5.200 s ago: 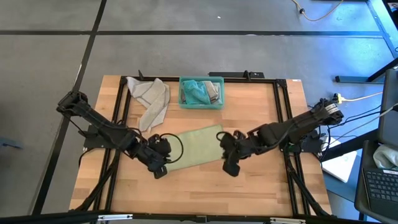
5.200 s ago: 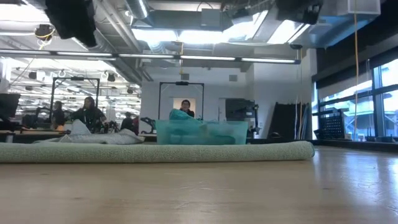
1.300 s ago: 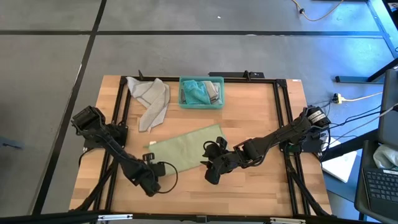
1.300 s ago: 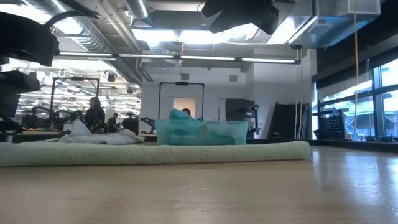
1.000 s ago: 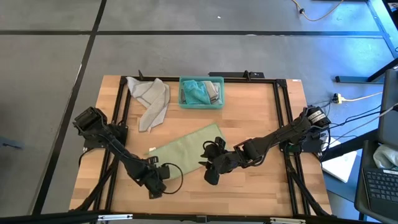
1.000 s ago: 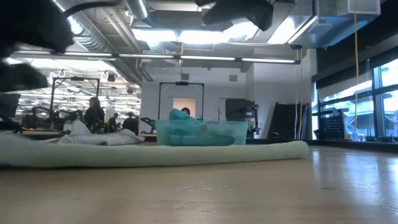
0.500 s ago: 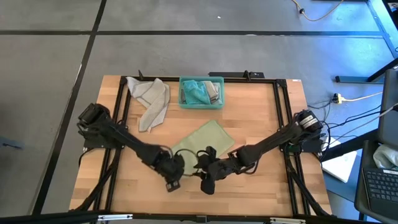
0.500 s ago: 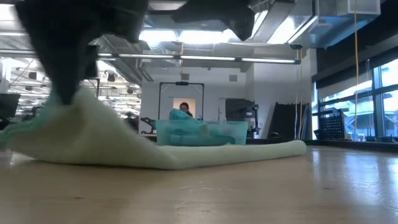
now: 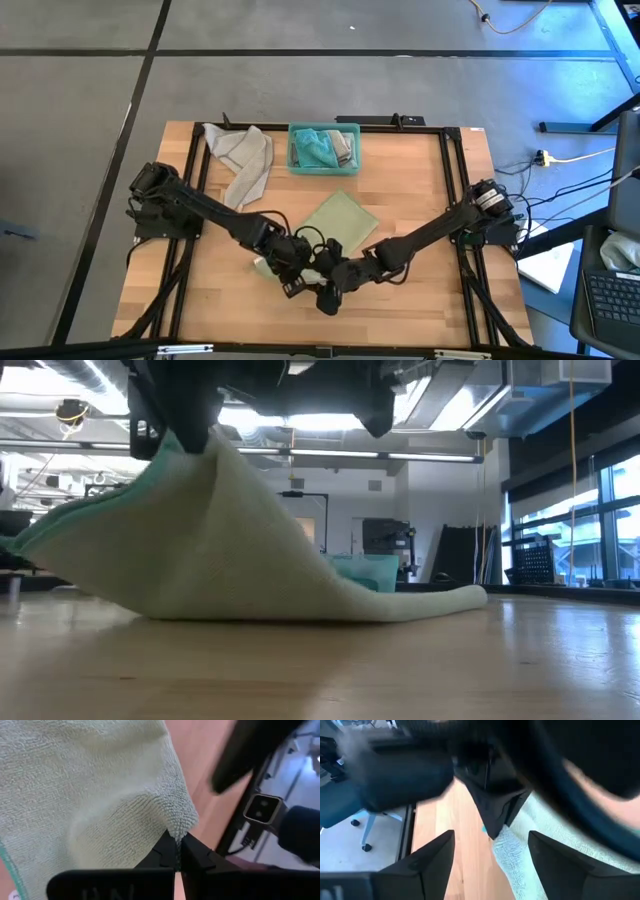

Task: Fold microfiber towels
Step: Fold the green towel

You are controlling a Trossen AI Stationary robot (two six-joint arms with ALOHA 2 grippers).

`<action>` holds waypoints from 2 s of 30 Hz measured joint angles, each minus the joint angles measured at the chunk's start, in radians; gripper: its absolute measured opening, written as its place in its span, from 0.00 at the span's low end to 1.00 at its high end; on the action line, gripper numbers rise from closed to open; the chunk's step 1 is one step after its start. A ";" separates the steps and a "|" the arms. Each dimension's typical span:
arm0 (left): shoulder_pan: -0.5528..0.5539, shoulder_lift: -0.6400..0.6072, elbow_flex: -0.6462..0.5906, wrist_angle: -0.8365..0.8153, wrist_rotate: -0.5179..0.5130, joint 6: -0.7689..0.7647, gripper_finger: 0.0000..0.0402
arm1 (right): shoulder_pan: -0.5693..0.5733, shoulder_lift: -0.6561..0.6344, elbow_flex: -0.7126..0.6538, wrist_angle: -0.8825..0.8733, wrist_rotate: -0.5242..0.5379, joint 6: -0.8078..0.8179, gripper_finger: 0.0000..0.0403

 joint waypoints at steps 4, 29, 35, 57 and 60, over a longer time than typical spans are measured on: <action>0.005 0.000 0.004 0.001 0.061 0.014 0.00 | 0.005 0.025 0.000 0.001 -0.001 -0.002 0.63; 0.060 -0.002 0.004 0.077 0.200 -0.065 0.01 | 0.005 0.085 0.000 0.066 0.024 -0.128 0.62; 0.064 -0.002 0.004 0.079 0.213 -0.069 0.00 | 0.004 0.085 0.002 0.063 0.005 -0.129 0.62; 0.065 -0.002 0.004 0.104 0.204 0.109 0.02 | 0.009 0.085 0.004 0.056 -0.060 -0.124 0.17; 0.065 -0.002 0.006 0.108 0.204 0.118 0.04 | 0.013 0.088 0.002 0.047 -0.076 -0.104 0.10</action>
